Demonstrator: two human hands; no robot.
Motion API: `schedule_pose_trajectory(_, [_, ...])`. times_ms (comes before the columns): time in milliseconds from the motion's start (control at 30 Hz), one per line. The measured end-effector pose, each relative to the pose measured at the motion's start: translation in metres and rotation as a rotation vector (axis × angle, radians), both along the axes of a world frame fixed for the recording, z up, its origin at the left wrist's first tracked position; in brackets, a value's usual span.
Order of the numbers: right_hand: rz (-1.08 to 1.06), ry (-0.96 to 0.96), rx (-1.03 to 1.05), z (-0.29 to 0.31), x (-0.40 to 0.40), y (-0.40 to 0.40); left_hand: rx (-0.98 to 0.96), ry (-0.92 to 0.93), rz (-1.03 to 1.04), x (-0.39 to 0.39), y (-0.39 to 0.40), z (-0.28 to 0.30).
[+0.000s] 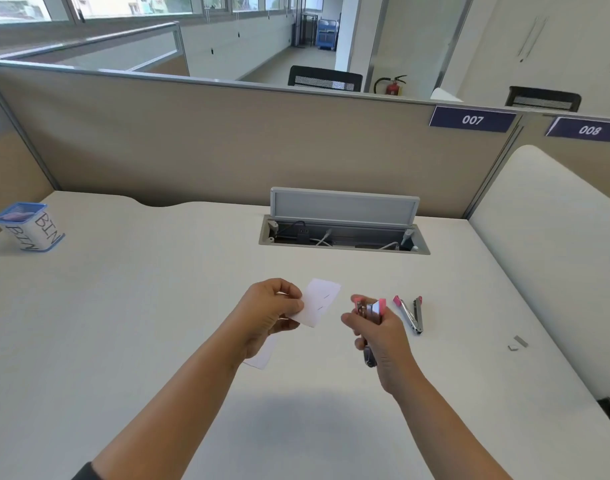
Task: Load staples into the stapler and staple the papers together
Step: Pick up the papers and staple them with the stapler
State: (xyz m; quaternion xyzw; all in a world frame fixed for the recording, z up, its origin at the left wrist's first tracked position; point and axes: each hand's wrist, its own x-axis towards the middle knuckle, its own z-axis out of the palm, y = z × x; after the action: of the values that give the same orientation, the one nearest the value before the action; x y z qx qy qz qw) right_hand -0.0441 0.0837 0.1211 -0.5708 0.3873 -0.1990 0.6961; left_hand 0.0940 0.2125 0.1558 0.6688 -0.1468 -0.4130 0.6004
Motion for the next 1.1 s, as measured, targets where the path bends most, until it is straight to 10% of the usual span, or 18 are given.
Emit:
schedule_pose_trajectory(333, [0.096,-0.174,-0.320,0.037,0.006,-0.002,-0.148,0.639,-0.062,-0.006,-0.002,0.014])
schedule_pose_trajectory(700, [0.047,-0.109,-0.121,0.054,0.004,-0.001,-0.207,0.154,-0.046,-0.007,0.001,0.020])
schedule_pose_trajectory(1100, [0.069,-0.109,-0.222,0.056,-0.002,0.003,-0.254,0.110,-0.012,-0.013,0.000,0.023])
